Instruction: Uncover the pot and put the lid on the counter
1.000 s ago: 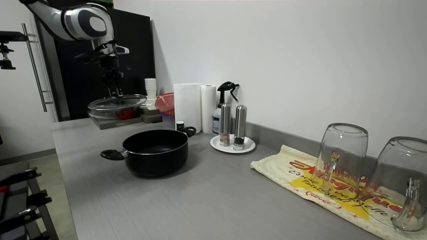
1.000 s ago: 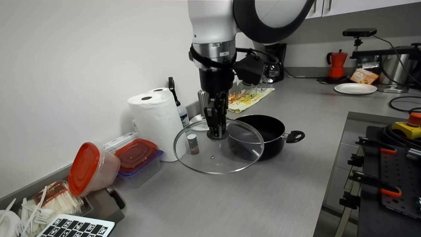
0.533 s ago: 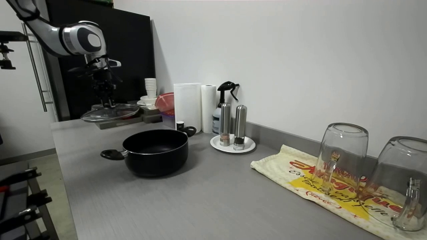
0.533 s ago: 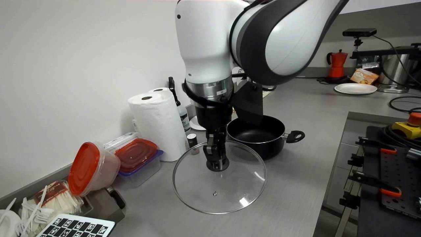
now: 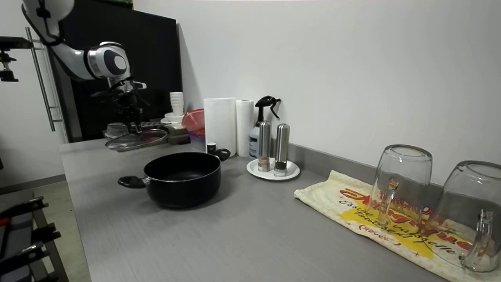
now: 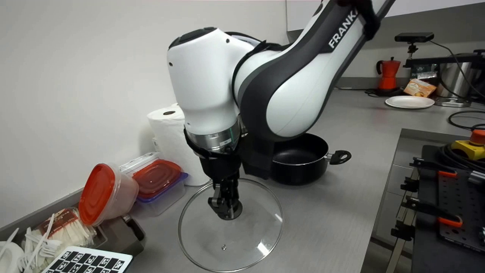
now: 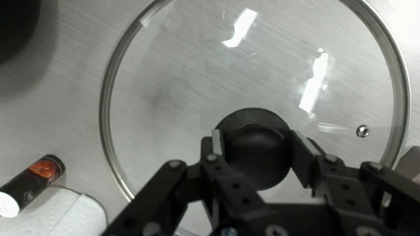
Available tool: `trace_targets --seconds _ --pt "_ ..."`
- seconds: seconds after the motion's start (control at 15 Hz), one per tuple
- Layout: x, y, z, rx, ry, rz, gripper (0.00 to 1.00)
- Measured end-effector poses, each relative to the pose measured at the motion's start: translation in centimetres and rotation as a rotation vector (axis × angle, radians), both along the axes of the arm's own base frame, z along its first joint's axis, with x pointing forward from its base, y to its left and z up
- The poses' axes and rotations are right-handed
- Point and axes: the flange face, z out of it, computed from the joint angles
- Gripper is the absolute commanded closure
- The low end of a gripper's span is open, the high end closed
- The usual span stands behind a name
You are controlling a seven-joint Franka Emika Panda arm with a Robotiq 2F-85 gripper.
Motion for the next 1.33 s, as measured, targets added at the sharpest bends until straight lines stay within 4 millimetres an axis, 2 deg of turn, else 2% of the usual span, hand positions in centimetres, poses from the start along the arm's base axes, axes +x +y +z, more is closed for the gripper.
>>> trace_targets --seconds 0.2,0.67,0.87,1.33 --pt "1.5 1.0 -1.7 -0.004 -0.002 -0.005 0.74" --pt "3.9 1.3 -6.4 -0.038 0.014 -0.026 0.74" --pt "4.5 1.5 -7.3 -0.044 0.008 -0.034 0.74" --pt "5.4 1.6 -7.8 -0.03 0.027 -0.128 0.74"
